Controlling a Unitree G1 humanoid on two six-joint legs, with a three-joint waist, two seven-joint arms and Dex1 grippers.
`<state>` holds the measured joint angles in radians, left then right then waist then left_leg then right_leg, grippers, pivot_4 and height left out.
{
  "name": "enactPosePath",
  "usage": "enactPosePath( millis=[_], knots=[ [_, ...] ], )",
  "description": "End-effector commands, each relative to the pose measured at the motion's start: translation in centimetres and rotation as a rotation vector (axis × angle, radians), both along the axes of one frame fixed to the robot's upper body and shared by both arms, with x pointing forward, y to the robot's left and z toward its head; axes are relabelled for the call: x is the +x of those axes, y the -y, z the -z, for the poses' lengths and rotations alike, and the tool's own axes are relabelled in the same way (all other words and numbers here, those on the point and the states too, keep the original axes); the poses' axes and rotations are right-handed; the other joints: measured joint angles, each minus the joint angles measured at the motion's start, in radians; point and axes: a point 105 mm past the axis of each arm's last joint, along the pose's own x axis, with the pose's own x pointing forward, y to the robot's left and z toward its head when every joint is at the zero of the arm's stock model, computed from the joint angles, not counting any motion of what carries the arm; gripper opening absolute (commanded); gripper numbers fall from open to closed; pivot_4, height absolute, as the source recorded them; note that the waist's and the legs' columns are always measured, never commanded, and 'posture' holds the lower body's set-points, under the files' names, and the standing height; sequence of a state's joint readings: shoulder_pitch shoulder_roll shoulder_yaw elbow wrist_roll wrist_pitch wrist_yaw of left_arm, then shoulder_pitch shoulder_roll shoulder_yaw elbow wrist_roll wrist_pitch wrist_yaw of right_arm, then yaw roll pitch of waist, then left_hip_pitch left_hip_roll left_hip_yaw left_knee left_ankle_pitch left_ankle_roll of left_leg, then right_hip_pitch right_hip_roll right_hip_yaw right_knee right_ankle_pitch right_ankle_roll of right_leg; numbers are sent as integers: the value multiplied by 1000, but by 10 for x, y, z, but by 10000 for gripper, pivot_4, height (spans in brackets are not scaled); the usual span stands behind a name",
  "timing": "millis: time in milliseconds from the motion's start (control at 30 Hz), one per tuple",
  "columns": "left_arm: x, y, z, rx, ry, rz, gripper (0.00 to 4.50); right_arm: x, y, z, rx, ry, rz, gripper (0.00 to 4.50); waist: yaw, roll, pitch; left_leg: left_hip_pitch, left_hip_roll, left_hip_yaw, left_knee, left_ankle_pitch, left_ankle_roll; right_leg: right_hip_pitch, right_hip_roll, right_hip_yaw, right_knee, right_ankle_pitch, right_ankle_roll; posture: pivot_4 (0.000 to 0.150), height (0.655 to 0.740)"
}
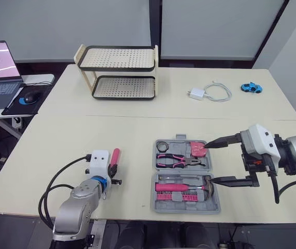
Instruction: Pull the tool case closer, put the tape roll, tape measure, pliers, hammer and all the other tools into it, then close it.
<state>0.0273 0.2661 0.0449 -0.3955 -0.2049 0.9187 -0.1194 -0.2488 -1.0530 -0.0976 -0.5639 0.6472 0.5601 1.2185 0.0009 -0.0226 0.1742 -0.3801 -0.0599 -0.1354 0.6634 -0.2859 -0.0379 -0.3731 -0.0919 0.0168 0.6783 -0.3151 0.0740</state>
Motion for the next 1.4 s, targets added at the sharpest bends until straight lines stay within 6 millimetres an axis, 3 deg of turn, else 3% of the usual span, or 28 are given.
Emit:
enactPosePath(
  millis=[33,267,700,867,1100,1133,1400],
  knots=[
    [1,12,-12,-14,30,29,5781,-2,1,-7,-11,32,-3,45000,0,0,0,0,0,0,0,0,0,0,0,0,0,0,0,1500,7400],
    [3,29,-15,-33,26,40,5781,-3,2,-6,-20,17,-7,45000,0,-1,0,0,0,0,0,0,0,0,0,0,0,0,0,1500,7400],
    [-2,29,3,-39,-47,21,5781,-2,4,-6,-33,11,-7,45000,1,-1,0,0,0,0,0,0,0,0,0,0,0,0,0,1500,7400],
    [-4,33,-2,-67,-43,65,21135,-4,5,-6,-35,13,-2,45000,1,-1,0,0,0,0,0,0,0,0,0,0,0,0,0,1500,7400],
    [-9,24,-20,-47,-16,107,43107,-5,7,-7,-37,18,7,45000,0,-1,1,0,0,0,0,0,0,0,0,0,0,0,0,1500,7400],
    [-10,23,-24,-45,-7,117,44657,-5,8,-8,-37,19,8,45000,0,-1,1,0,0,0,0,0,0,0,0,0,0,0,0,1500,7400],
    [-26,8,-61,-49,70,245,44657,-3,8,-9,-21,41,24,45000,-1,-1,1,0,0,0,0,0,0,0,0,0,0,0,0,1500,7400]
  ],
)
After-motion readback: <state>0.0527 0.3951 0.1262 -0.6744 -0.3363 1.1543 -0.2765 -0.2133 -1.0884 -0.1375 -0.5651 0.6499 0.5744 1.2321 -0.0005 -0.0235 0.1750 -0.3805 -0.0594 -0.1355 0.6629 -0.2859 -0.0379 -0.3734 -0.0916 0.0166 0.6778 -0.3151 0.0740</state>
